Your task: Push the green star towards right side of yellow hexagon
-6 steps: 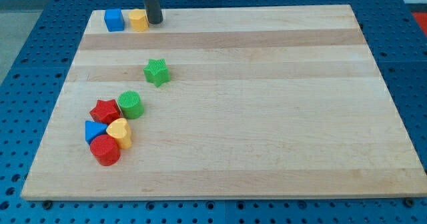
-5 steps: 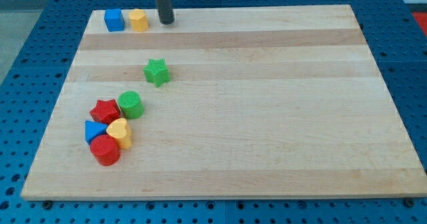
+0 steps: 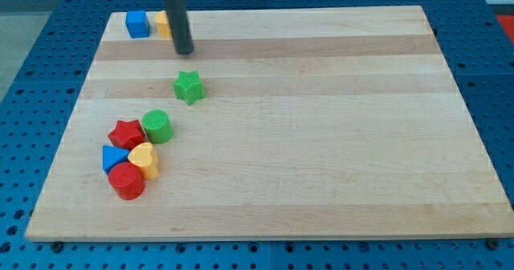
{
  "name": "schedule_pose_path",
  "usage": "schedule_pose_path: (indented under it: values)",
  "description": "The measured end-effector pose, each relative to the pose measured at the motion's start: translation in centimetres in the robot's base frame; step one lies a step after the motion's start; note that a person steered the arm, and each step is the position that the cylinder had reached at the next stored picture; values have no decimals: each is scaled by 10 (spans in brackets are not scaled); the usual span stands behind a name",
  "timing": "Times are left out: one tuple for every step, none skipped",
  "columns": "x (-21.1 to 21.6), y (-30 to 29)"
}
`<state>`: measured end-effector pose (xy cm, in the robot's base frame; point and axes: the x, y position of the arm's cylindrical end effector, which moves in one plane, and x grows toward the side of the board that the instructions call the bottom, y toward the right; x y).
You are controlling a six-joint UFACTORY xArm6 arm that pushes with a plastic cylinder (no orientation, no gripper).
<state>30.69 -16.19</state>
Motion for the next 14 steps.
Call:
schedule_pose_path:
  values:
    - [16, -29]
    - [34, -41]
    - [55, -45]
    - [79, -45]
    - [104, -44]
    - [120, -13]
    - [121, 27]
    - [108, 44]
    - [84, 44]
    - [67, 42]
    - [51, 42]
    - [33, 42]
    - [20, 42]
    - [8, 42]
